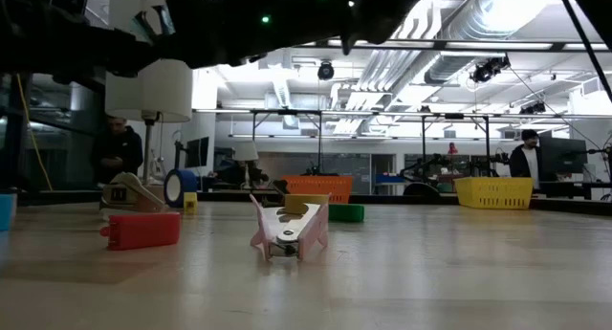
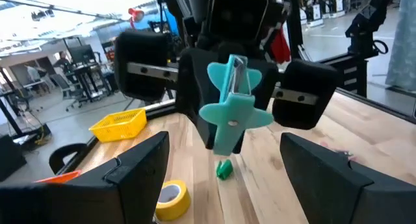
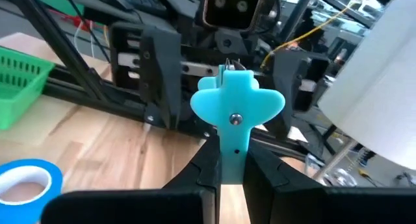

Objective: Pick and place Stapler, Stapler remover, tape
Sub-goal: Put the light blue staple remover into the green bin

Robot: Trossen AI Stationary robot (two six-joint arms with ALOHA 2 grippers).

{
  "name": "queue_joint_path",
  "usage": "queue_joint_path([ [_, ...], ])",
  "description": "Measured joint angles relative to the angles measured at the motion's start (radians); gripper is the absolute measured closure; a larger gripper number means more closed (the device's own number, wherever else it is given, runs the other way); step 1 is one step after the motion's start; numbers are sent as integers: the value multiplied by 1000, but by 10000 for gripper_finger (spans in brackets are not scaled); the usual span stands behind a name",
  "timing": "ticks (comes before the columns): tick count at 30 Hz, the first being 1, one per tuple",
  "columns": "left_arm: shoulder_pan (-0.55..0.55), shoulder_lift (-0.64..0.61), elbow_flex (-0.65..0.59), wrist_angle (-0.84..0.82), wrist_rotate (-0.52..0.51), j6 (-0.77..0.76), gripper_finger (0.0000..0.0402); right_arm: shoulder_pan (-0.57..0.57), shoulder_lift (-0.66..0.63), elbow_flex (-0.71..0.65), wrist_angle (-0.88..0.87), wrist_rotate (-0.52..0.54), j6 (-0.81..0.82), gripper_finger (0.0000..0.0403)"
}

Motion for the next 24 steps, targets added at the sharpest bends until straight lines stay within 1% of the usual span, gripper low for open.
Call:
queue_joint_path([
  [3, 0, 1, 0, 21, -16, 0, 110, -7, 0, 10, -32, -29, 12, 376],
  [7, 0, 1, 0, 57, -24, 0, 110, -11, 0, 10, -45, -18, 15, 376],
  [15, 0, 1, 0, 58, -24, -4, 115, -11, 0, 10, -53, -16, 18, 376],
  [19, 0, 1, 0, 58, -18, -4, 148, -11, 0, 10, -48, -16, 19, 376],
  [24, 0, 1, 0, 58, -16, -3, 209, -14, 0, 10, -50, -14, 34, 376],
])
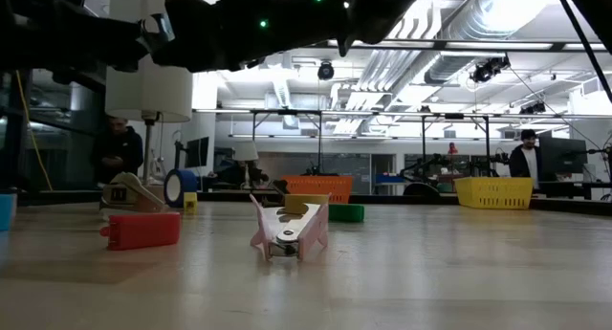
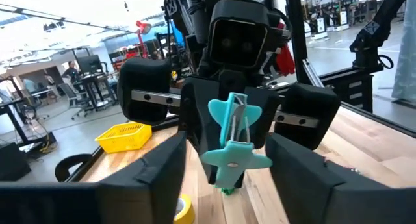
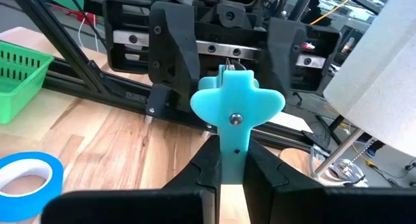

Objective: Pick and place Stapler, Stapler remover, tape
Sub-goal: Put the light blue staple remover into the green bin

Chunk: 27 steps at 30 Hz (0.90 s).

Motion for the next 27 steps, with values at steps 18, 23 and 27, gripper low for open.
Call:
queue_joint_path([
  [18, 0, 0, 0, -1, 31, 7, 280, 1, -2, 0, -3, -2, 0, 376],
  [23, 0, 0, 0, -1, 31, 12, 280, 1, -2, 0, -3, -2, 0, 376],
  [27, 0, 0, 0, -1, 29, 13, 280, 1, -2, 0, -3, 6, 0, 363],
])
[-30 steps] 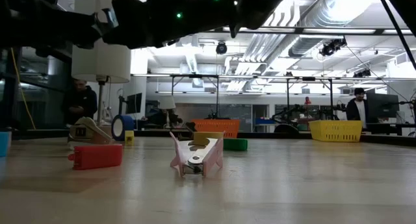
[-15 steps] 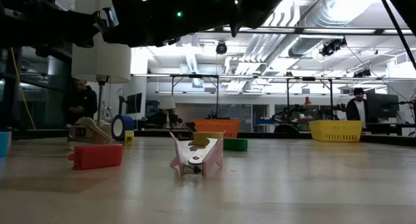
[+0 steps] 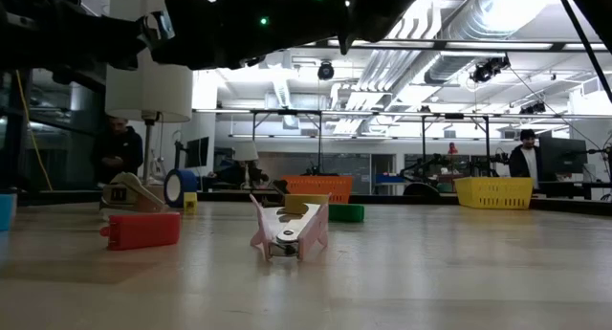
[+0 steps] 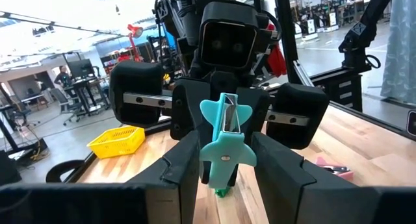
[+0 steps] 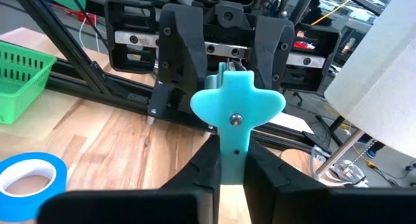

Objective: Pick and place Stapler, Stapler remover, tape
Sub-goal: Put the light blue staple remover into the green bin

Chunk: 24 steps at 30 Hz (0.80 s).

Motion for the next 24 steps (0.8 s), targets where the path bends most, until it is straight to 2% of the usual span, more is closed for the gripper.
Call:
queue_joint_path([
  [6, 0, 0, 0, 1, -2, 1, 280, 2, 0, 0, -3, 6, 1, 304],
  [12, 0, 0, 0, 1, -1, 11, 280, 2, 0, 0, -11, 15, 21, 272],
  [21, 1, 0, 0, -28, -14, 21, 280, 26, -4, 0, -111, 254, 19, 253],
  [24, 0, -1, 24, -118, 11, 35, 280, 41, -22, -1, -207, 324, 27, 252],
])
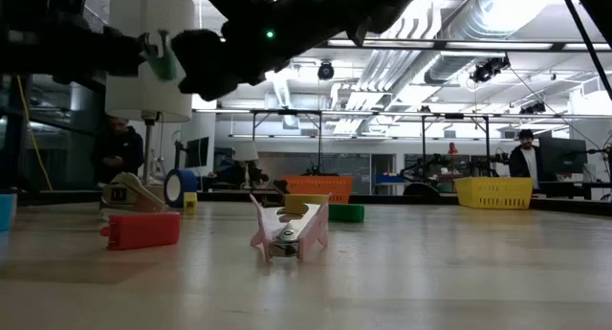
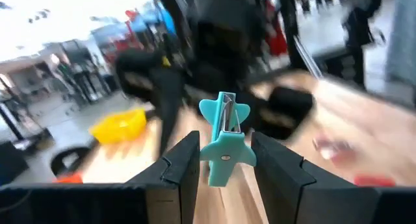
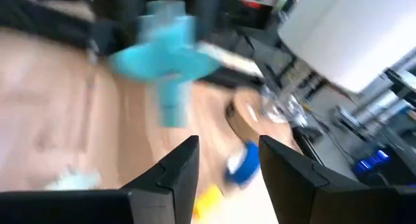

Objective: Pick and place Stapler, Stapler remover, tape
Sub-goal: Put the light blue staple remover into the green bin

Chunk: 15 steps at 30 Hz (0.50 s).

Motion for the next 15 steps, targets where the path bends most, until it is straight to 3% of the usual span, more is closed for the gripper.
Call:
queue_joint_path([
  [8, 0, 0, 81, -224, 193, -26, 280, 50, -58, 0, -262, 103, 86, 251],
  [15, 0, 2, 137, -424, 266, -158, 280, 76, -90, 0, -415, 167, 181, 251],
])
